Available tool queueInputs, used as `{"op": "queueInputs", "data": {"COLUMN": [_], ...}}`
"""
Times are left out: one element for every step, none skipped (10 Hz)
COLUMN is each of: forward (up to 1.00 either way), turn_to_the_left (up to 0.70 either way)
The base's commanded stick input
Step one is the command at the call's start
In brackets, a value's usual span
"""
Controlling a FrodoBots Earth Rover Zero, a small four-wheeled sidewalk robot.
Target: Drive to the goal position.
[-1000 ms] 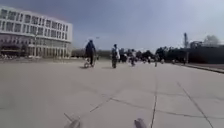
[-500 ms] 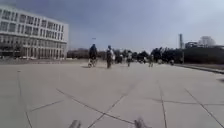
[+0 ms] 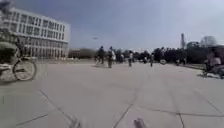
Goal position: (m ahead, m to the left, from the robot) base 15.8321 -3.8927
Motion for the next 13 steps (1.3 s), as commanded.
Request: {"op": "queueInputs", "data": {"forward": [0.85,0.85,0.85,0.85,0.85,0.85,0.85,0.85,0.85,0.85,0.85,0.85,0.85], "turn_to_the_left": [-0.11,-0.26,-0.33,-0.33,-0.33,-0.3,-0.25,-0.1,-0.01,0.01,0.01,0.01,0.01]}}
